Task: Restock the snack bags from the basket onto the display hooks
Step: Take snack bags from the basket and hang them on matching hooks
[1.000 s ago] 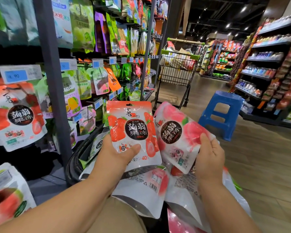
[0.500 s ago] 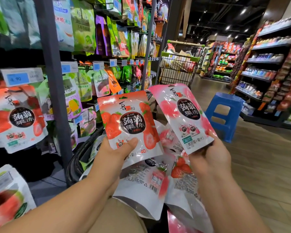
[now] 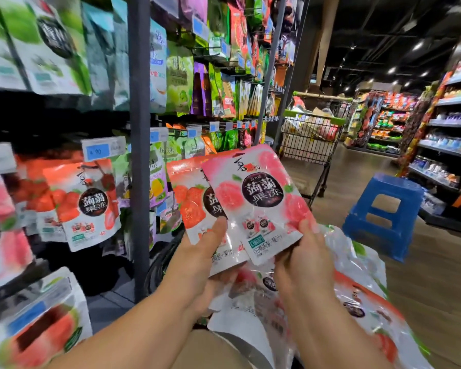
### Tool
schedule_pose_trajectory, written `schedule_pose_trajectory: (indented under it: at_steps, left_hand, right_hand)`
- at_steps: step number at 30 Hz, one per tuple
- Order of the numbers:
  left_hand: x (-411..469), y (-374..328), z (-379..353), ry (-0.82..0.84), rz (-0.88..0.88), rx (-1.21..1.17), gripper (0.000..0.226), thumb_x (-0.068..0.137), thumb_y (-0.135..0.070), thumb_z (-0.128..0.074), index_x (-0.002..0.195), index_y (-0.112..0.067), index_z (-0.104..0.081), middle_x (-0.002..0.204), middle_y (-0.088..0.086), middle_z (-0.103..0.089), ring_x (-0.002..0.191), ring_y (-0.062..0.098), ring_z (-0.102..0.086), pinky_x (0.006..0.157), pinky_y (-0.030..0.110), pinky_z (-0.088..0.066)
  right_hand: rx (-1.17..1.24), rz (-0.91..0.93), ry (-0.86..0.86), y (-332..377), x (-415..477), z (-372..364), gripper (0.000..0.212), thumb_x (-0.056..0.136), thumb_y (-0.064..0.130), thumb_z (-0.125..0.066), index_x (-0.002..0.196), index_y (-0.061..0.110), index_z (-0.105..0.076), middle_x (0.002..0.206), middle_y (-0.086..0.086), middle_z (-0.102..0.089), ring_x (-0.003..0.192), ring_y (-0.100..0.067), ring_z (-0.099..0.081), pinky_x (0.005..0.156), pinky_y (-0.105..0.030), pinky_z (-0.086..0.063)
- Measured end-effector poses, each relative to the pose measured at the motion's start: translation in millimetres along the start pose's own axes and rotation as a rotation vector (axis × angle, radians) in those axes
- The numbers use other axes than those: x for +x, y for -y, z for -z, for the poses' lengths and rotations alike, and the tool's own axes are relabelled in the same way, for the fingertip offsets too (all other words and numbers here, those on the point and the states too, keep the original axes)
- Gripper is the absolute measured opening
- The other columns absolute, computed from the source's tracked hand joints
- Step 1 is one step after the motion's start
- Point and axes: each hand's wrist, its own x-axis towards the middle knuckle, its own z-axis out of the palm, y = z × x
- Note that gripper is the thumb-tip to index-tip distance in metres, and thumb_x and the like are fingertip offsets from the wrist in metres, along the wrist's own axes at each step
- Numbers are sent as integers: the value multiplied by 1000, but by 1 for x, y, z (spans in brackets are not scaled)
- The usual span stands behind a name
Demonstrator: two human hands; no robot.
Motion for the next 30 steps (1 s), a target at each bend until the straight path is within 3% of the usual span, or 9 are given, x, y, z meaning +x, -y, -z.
schedule_pose_trajectory:
  at_steps: [6, 9, 13, 16, 19, 22, 25, 28, 30]
  left_hand:
    - [4, -23, 21, -148, -55, 77, 62, 60, -26, -78, 119, -10, -65, 99, 13, -76, 87, 35, -74, 68, 55, -60]
    - [8, -35, 38, -187, -113, 69, 63, 58, -22, -80, 118, -12, -65, 100, 11, -76, 89, 30, -74, 73, 49, -60]
    - [10, -54, 60, -224, -233, 114, 30, 72, -5, -77, 99, -16, -68, 88, 9, -77, 82, 26, -74, 82, 48, -57]
    - [11, -66, 76, -276, -273, 162, 46, 66, -8, -81, 109, -8, -67, 91, 9, -77, 85, 25, -74, 80, 46, -58]
    - [10, -72, 89, -324, -308, 172, 40, 74, -3, -78, 112, -9, -65, 91, 8, -77, 84, 24, -75, 68, 39, -61]
    - [9, -76, 102, -357, -316, 172, 32, 78, -3, -77, 108, -9, -67, 94, 10, -77, 90, 30, -74, 82, 48, -59]
    - [8, -79, 117, -397, -331, 176, 35, 75, -8, -81, 108, -10, -69, 96, 10, -77, 93, 31, -73, 87, 51, -56]
    - [5, -81, 129, -411, -341, 206, 64, 58, -23, -93, 115, -13, -68, 105, 8, -76, 101, 31, -71, 97, 56, -50]
    - [3, -80, 137, -419, -346, 213, 67, 55, -26, -93, 116, -15, -68, 107, 8, -75, 103, 31, -70, 98, 57, -49]
  right_hand:
    - [-215, -38, 156, -20, -12, -32, 22, 105, 21, -44, 105, 29, -65, 90, 7, -76, 76, -5, -70, 60, -23, -54]
    - [-410, -19, 265, -26, -11, -40, 19, 105, 22, -46, 107, 31, -62, 91, 11, -74, 85, -5, -67, 70, -25, -47]
    - [-643, -26, 360, -30, -1, -54, 18, 100, 16, -53, 108, 29, -61, 104, -3, -71, 89, -18, -65, 79, -35, -50]
    - [-774, -78, 484, -35, 2, -67, 16, 95, 17, -61, 108, 24, -61, 100, -6, -69, 80, -20, -64, 74, -36, -55]
    - [-879, -126, 610, -43, 2, -80, 29, 86, 27, -74, 111, 25, -59, 106, -4, -68, 89, -23, -69, 75, -36, -61]
    - [-905, -195, 710, -54, 5, -92, 42, 81, 27, -79, 116, 21, -56, 103, -4, -66, 85, -16, -66, 64, -25, -57]
    - [-926, -260, 764, -70, 9, -105, 57, 74, 27, -86, 121, 22, -55, 112, -5, -68, 93, -18, -69, 69, -29, -57]
    - [-896, -349, 788, -87, 14, -112, 54, 71, 22, -87, 119, 18, -61, 83, 1, -69, 81, -17, -67, 70, -34, -56]
    - [-877, -396, 790, -97, 15, -114, 51, 70, 19, -86, 115, 19, -62, 74, -2, -67, 75, -16, -64, 65, -32, -53]
